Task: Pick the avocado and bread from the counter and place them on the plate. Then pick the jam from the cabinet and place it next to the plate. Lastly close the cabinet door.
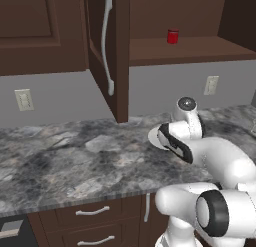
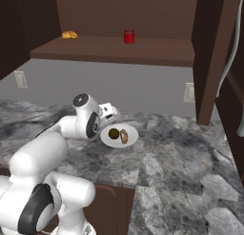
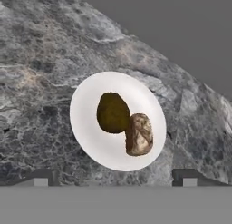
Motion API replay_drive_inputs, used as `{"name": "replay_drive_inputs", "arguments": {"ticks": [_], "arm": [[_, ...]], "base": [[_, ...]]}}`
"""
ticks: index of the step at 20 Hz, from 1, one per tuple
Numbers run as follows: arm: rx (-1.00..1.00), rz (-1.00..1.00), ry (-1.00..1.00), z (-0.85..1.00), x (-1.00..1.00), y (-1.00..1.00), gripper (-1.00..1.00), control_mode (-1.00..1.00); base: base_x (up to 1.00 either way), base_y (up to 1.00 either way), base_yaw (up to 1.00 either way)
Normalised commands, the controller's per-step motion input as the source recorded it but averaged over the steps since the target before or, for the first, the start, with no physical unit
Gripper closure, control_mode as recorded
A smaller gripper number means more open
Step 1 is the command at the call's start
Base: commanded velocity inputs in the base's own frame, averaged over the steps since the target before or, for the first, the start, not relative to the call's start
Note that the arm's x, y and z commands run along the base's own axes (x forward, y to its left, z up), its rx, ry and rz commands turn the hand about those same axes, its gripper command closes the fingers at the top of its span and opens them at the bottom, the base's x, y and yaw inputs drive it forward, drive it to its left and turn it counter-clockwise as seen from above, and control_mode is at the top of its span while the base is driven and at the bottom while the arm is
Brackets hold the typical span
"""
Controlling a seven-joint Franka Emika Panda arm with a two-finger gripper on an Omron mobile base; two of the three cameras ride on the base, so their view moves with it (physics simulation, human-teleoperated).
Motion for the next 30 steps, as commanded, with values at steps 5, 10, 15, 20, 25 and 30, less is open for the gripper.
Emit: {"name": "replay_drive_inputs", "arguments": {"ticks": [5,10,15,20,25,30], "arm": [[0.0,-0.06,-0.28,0.91,-0.53,0.0,-1.0,-1.0],[0.12,-0.05,-0.03,0.81,-0.51,-0.06,-1.0,-1.0],[0.17,-0.04,0.0,0.84,-0.45,-0.04,-1.0,-1.0],[0.02,-0.05,-0.13,0.79,-0.47,0.0,-1.0,-1.0],[0.0,-0.08,-0.17,0.7,-0.58,0.0,-1.0,-1.0],[0.06,-0.05,-0.07,0.59,-0.65,0.0,-1.0,-1.0]], "base": [[0.0,0.0,0.0],[0.0,0.0,0.0],[0.0,0.0,0.0],[0.0,0.0,0.0],[0.0,0.0,0.0],[0.0,0.0,0.0]]}}
